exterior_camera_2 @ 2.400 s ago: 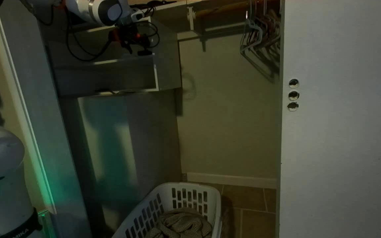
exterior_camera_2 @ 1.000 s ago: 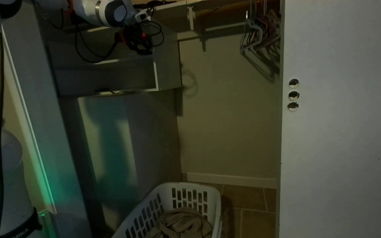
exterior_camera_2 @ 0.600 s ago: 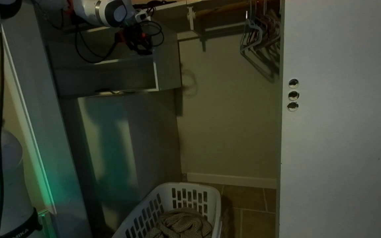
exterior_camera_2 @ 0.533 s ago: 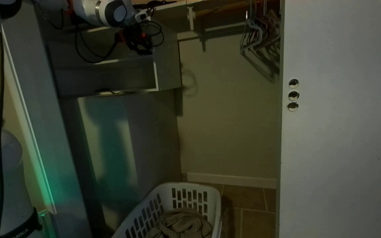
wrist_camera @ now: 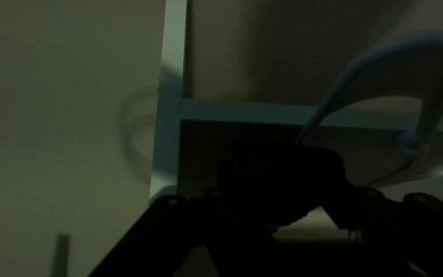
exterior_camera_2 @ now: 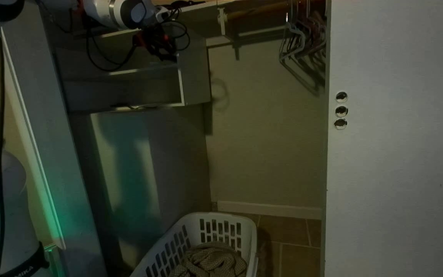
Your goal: Remove the black remote from the top shelf and put it on the bottom shelf
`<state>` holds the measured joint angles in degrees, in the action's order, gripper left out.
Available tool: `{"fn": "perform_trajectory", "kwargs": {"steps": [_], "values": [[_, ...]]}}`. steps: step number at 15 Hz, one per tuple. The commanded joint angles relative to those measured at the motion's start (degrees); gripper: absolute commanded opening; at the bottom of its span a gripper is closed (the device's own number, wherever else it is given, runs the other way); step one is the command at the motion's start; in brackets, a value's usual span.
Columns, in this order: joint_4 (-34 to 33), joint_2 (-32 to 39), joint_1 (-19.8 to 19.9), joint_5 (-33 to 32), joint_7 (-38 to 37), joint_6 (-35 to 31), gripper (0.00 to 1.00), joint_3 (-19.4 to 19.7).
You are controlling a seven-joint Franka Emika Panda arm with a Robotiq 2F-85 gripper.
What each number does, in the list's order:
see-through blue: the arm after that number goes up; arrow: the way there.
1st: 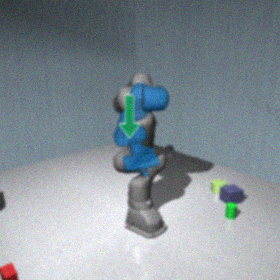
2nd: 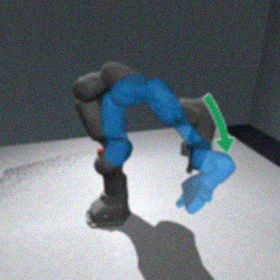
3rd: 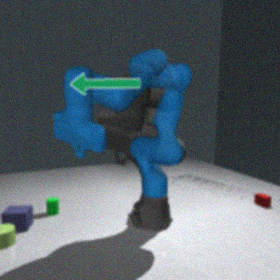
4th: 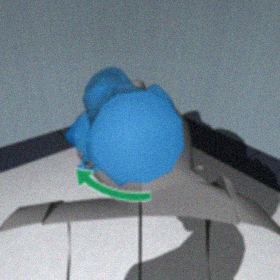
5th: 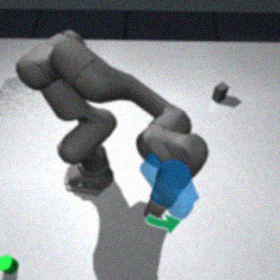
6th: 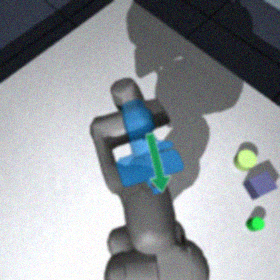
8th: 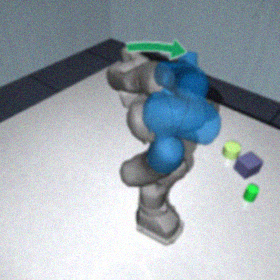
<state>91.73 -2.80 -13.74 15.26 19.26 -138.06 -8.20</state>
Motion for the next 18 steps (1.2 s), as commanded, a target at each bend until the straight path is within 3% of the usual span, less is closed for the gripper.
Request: {"fn": "perform_trajectory", "kwargs": {"steps": [1,8,14,18], "values": [[-0.2,-1.2,0.7,-0.4,0.6,-0.6,0.31,-0.9],[8.8,-10.7,0.0,2.8,5.5,0.3,0.31,0.7],[19.7,-19.8,-2.3,5.6,11.1,2.7,0.31,4.1],[25.8,-24.3,-4.4,7.0,14.7,0.5,0.31,6.9]]}}
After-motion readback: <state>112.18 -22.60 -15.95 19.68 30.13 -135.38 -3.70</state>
